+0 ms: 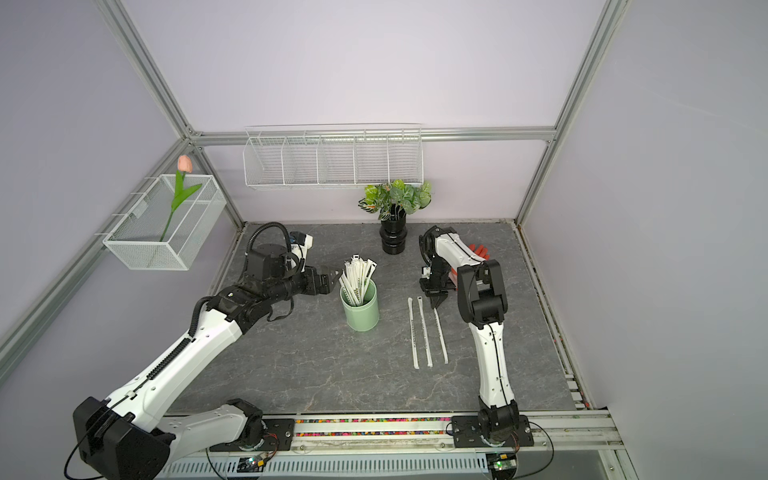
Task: Take the straws out of the storage container
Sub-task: Place the straw at the center of the board.
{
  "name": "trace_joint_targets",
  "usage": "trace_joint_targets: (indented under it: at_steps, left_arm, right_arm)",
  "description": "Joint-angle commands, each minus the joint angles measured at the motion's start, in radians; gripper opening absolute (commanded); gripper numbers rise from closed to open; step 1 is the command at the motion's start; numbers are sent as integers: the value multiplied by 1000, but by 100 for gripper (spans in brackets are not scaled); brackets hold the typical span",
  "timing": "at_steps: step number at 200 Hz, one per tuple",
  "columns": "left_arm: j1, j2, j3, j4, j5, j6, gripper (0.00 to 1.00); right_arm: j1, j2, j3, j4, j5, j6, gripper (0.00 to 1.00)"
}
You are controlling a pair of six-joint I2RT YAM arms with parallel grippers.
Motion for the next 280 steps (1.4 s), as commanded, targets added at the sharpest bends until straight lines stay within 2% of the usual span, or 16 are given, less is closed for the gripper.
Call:
trace_joint_targets:
  at_steps: [1, 129, 151, 173, 192, 225, 252, 267, 280]
  left_arm:
    - [-4, 5, 19, -6, 12, 10, 100]
    - [-4, 1, 21, -7, 13, 12, 100]
    - [-4, -3, 21, -8, 9, 12, 100]
    - [-4, -7, 20, -5, 10, 12, 100]
    - [-4, -8, 17, -2, 9, 11, 100]
    - [-4, -13, 13, 4, 4, 11, 100]
    - [-4, -13, 7, 9, 0, 11, 100]
    - [-4, -13, 7, 9, 1, 10, 100]
    - [-4, -10, 7, 10, 3, 10, 100]
  right_arm:
    - [-8, 14, 5, 4, -11, -7, 11]
    - [-12, -46, -17, 19, -3, 20, 22]
    - [-12, -130, -56, 67, -6, 33, 23]
    - [-5, -277, -115, 153, -31, 41, 26]
    - [31, -443, -200, 282, -80, 23, 32]
    - [119, -711, -349, 538, -68, 73, 42]
    - [205, -834, -447, 698, -68, 117, 49]
    - [243, -856, -482, 758, -91, 158, 47]
    - [287, -858, -510, 807, -62, 187, 46]
